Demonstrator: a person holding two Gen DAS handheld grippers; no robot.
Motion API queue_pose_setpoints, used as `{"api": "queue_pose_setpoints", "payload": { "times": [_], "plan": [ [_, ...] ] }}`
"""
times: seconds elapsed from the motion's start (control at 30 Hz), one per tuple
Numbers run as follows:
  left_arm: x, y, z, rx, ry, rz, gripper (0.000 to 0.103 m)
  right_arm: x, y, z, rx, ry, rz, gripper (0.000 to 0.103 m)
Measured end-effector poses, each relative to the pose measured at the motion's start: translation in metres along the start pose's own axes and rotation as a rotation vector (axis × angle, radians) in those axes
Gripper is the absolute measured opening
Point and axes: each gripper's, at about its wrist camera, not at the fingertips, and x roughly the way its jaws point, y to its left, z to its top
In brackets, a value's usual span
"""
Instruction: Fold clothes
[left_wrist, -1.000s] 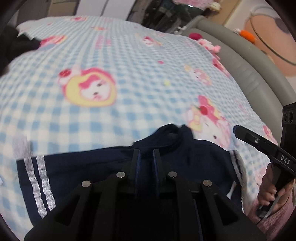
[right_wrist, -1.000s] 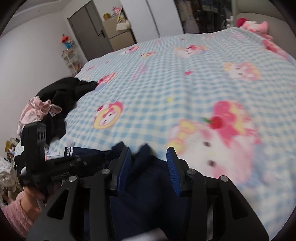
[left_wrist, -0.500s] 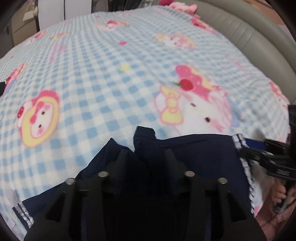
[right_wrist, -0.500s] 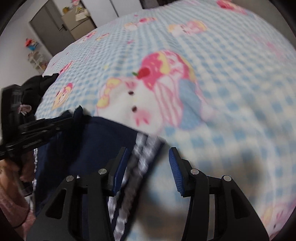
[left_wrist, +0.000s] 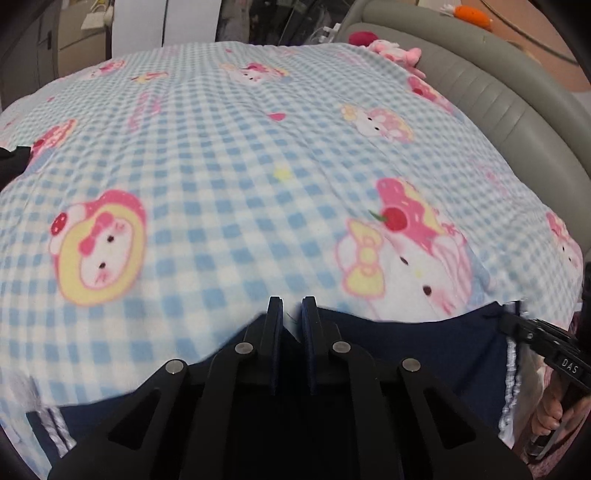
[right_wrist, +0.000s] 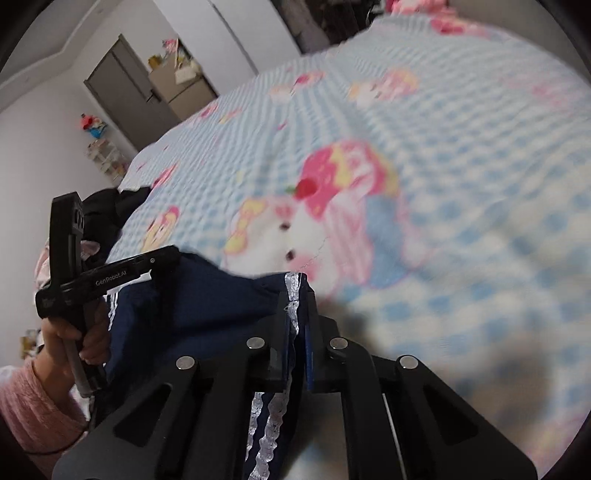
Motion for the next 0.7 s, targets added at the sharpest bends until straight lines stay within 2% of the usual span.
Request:
{"api": "queue_pose_setpoints", "payload": {
  "times": [0.07,0.13,0.23,0.27,0.3,0.33,0.37,0.57,0.67,0.7],
  "plan": [
    [0.009,0.002,0.003,-0.005,0.02,0.001,0.012,0.005,-0.011,0.0,0.03,0.026,-0.018,0.004],
    [0.018,0.003,0.003,-0.013,0.046,-0.006,0.013,0.02,-0.024,-0.004,0.076,0.095,-0.017,0.005],
    [0.006,0.003,0.001,-0.015,0.014,-0.065,0.023,0.029,-0.043,-0.009,0.193,0.148,0.03,0.015],
    [-0.001,0.002,-0.001,-0.006,0.004,-0.088,0.031,0.026,-0.044,-0.008,0.201,0.137,0.043,0.019],
    [-0.006,0.001,-0.003,0.003,0.002,-0.108,0.034,0.023,-0.043,-0.006,0.194,0.124,0.049,0.023],
    [-0.009,-0.002,-0.005,0.017,0.009,-0.124,0.036,0.02,-0.041,-0.005,0.18,0.115,0.049,0.033],
    [-0.009,-0.005,-0.007,0.036,0.021,-0.122,0.036,0.019,-0.039,-0.004,0.169,0.11,0.049,0.038],
    [0.012,-0.025,-0.022,0.146,0.107,-0.067,0.035,0.022,-0.026,-0.003,0.101,0.134,0.038,0.039],
    [0.02,-0.031,-0.02,0.158,0.102,-0.011,0.021,0.024,-0.021,-0.004,0.082,0.149,0.051,0.039],
    [0.02,-0.031,-0.018,0.157,0.099,0.005,0.02,0.025,-0.021,-0.005,0.079,0.155,0.056,0.039]
  ]
}}
